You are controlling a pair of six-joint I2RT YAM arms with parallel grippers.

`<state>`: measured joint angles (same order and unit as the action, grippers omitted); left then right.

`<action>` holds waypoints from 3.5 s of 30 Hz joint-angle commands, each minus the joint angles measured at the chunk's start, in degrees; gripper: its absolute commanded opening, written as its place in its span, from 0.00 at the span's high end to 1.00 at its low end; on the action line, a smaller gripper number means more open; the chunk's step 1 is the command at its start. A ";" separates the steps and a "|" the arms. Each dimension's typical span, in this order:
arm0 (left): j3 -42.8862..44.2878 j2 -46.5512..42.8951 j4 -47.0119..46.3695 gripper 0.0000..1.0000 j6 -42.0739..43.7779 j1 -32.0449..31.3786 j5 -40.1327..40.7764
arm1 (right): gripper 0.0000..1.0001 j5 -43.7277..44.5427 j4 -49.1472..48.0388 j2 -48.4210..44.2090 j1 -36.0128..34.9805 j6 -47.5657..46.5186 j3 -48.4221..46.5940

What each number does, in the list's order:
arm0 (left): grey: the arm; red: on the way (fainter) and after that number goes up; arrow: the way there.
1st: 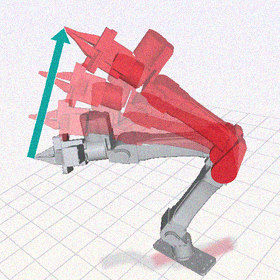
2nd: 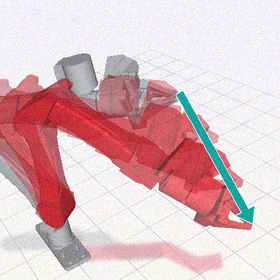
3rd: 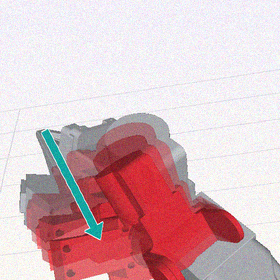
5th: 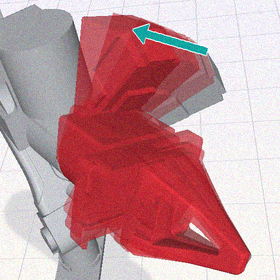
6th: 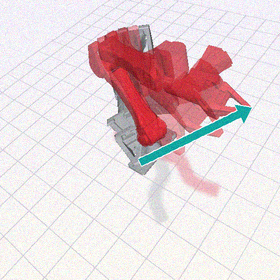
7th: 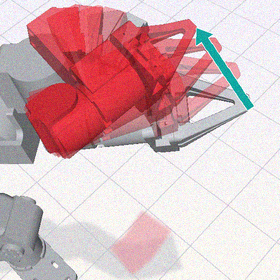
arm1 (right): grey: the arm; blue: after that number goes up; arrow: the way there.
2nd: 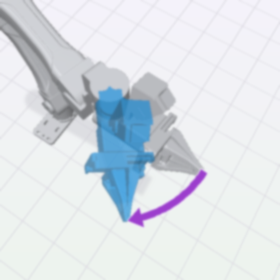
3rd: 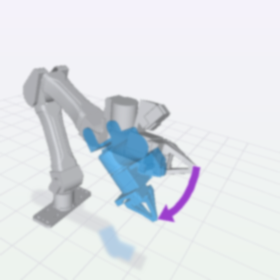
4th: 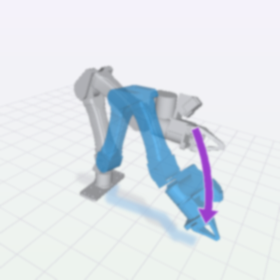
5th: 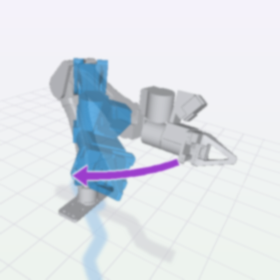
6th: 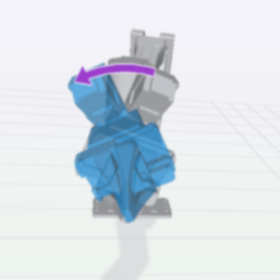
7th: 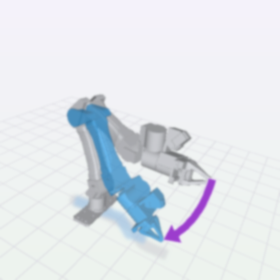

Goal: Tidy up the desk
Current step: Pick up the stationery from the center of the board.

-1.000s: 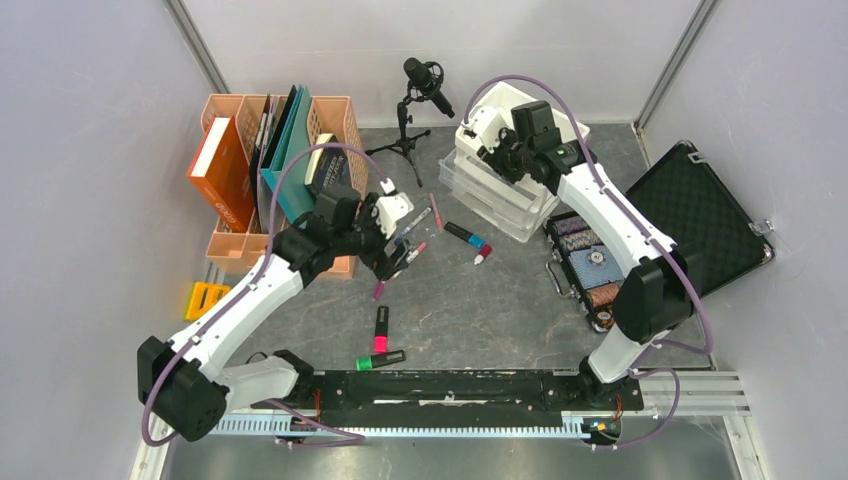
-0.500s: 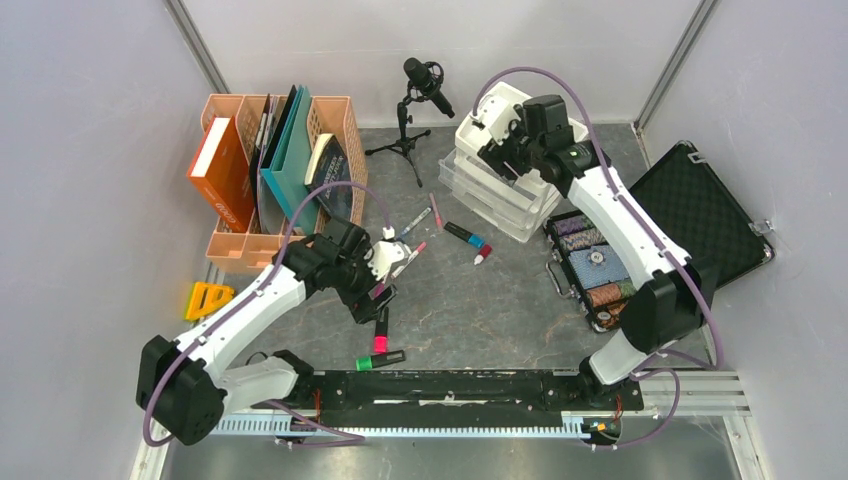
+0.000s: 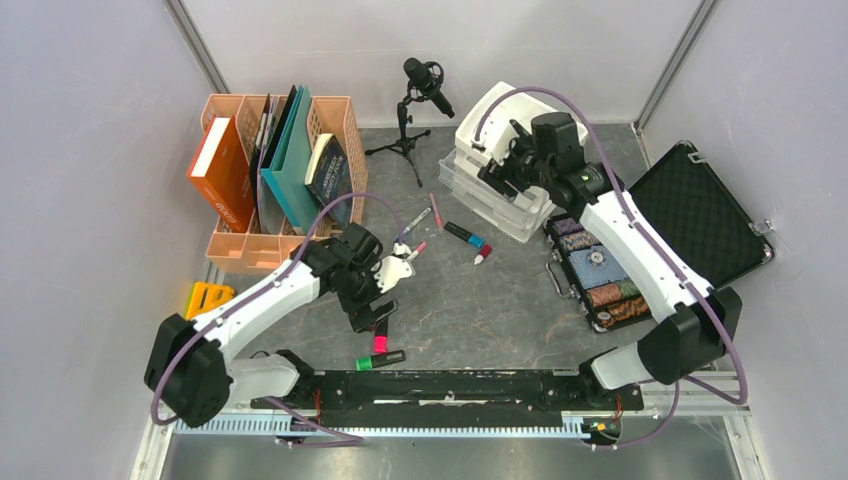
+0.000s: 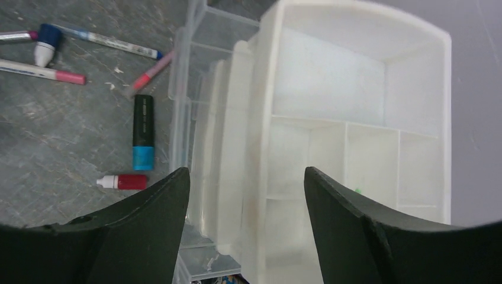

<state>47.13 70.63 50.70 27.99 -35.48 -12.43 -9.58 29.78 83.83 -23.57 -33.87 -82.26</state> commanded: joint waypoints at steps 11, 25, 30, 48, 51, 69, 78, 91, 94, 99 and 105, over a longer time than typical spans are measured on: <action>-7.37 -13.89 -4.24 0.00 13.80 -0.11 9.23 | 0.23 -9.13 -1.48 -10.39 -17.09 -8.98 13.22; -7.01 -18.89 -3.94 0.00 10.49 -0.15 10.78 | 0.30 20.47 -14.00 9.72 -24.76 -3.93 16.65; -6.99 -18.96 -4.58 0.00 10.25 -0.11 10.60 | 0.32 25.89 -13.85 15.90 -24.86 -5.61 13.63; -6.99 -20.01 -4.98 0.00 10.01 -0.11 10.16 | 0.35 31.55 -6.15 28.52 -24.38 -11.04 5.24; -7.12 -20.35 -4.96 0.00 10.00 -0.11 10.15 | 0.35 31.27 -5.03 29.98 -23.99 -11.18 4.14; -8.18 -21.35 -5.26 0.00 9.89 -0.13 9.79 | 0.40 32.37 4.77 36.34 -21.53 -14.51 -1.60; -8.31 -22.41 -5.26 0.00 9.75 -0.11 10.06 | 0.45 31.73 10.63 40.17 -21.16 -16.04 -4.33; -8.38 -22.92 -5.21 0.00 9.81 -0.11 10.58 | 0.55 26.83 17.02 41.79 -20.99 -17.23 -5.66; -8.36 -23.02 -5.26 0.00 9.82 -0.11 10.85 | 0.57 25.55 18.09 40.76 -21.03 -18.45 -4.82; -8.33 -23.18 -5.26 0.00 9.90 -0.11 11.17 | 0.59 23.03 19.68 37.66 -21.63 -21.65 -2.47; -8.52 -23.48 -5.23 0.00 9.92 -0.11 11.47 | 0.64 21.24 19.61 33.49 -23.25 -22.73 -0.62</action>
<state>38.96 48.07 47.35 38.22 -35.48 -1.52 18.11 45.87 119.70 -45.41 -54.06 -84.14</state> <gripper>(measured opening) 0.996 0.387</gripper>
